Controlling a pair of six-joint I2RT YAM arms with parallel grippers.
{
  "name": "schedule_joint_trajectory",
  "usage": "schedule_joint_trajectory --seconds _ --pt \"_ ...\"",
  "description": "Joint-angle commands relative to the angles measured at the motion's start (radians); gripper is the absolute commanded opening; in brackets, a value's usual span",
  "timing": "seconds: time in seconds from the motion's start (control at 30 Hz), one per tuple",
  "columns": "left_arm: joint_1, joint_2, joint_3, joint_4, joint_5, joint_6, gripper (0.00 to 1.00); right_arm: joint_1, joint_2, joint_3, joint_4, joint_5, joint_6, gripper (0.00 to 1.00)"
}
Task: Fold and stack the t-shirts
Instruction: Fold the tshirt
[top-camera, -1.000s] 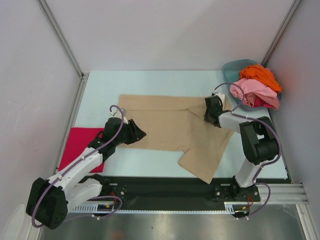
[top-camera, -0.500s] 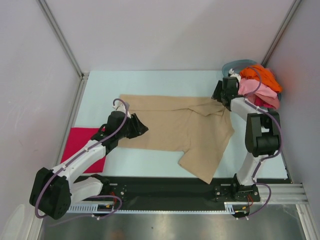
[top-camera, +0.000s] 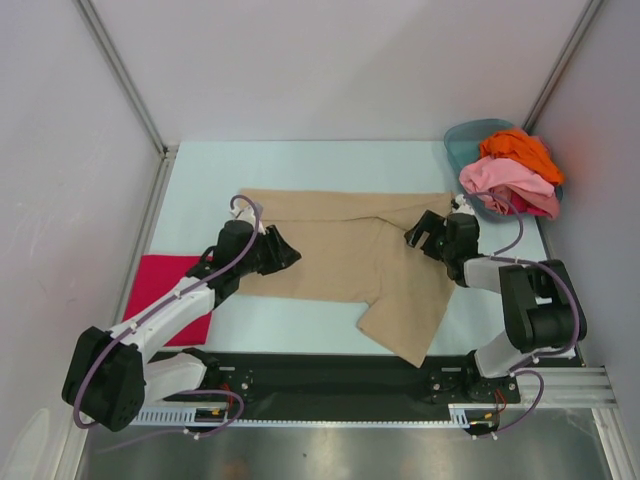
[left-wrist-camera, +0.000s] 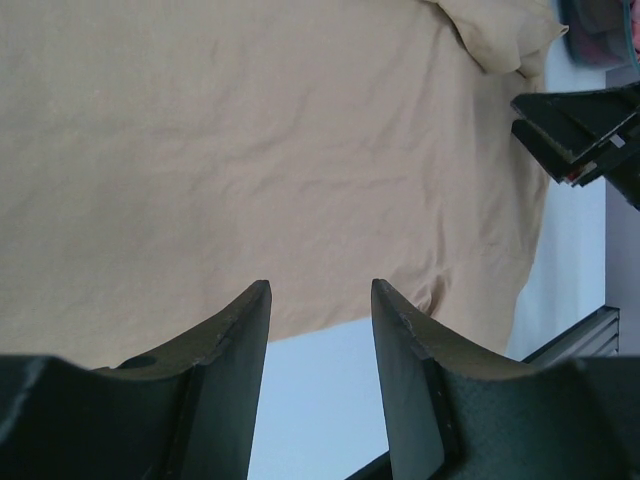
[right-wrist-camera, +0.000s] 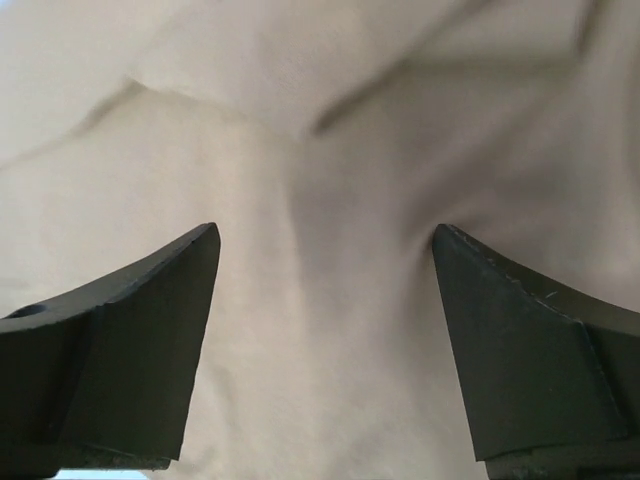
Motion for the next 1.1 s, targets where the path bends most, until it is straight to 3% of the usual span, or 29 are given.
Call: schedule_joint_trajectory --seconds 0.0,0.17,0.27,0.33,0.37,0.43,0.6,0.9,0.93,1.03,1.07 --pt "-0.009 -0.019 -0.007 0.044 0.02 0.005 0.5 -0.012 0.094 0.025 0.28 -0.107 0.117 0.9" --pt "-0.009 -0.033 -0.015 0.031 0.018 0.008 0.51 -0.022 0.213 0.059 0.414 -0.142 0.188 0.82" --pt "-0.009 -0.03 -0.009 0.027 0.021 0.013 0.51 -0.03 0.271 0.084 0.449 -0.179 0.234 0.68" --pt "-0.009 -0.028 -0.006 0.022 0.026 0.013 0.51 -0.032 0.264 0.091 0.376 -0.162 0.247 0.57" --pt "-0.009 -0.028 -0.003 0.022 0.029 0.015 0.51 -0.032 0.232 0.102 0.297 -0.137 0.245 0.57" --pt "-0.009 -0.03 0.0 0.021 0.029 0.015 0.51 -0.041 0.19 0.128 0.11 -0.029 0.231 0.67" --pt "-0.009 -0.019 0.005 0.033 0.041 0.01 0.51 -0.094 0.029 0.047 0.006 0.046 0.205 0.8" --pt "-0.009 -0.025 0.008 0.04 0.066 0.008 0.51 -0.125 -0.136 0.004 -0.102 -0.012 0.133 0.83" --pt "-0.012 -0.03 0.002 0.047 0.07 0.008 0.48 -0.121 -0.169 0.009 -0.132 -0.011 0.098 0.82" --pt "-0.093 -0.007 0.019 0.056 0.069 0.001 0.4 -0.104 -0.198 0.056 -0.262 0.038 0.041 0.82" --pt "-0.186 0.04 0.035 0.056 0.052 0.008 0.4 -0.102 -0.224 0.067 -0.284 0.051 0.031 0.82"
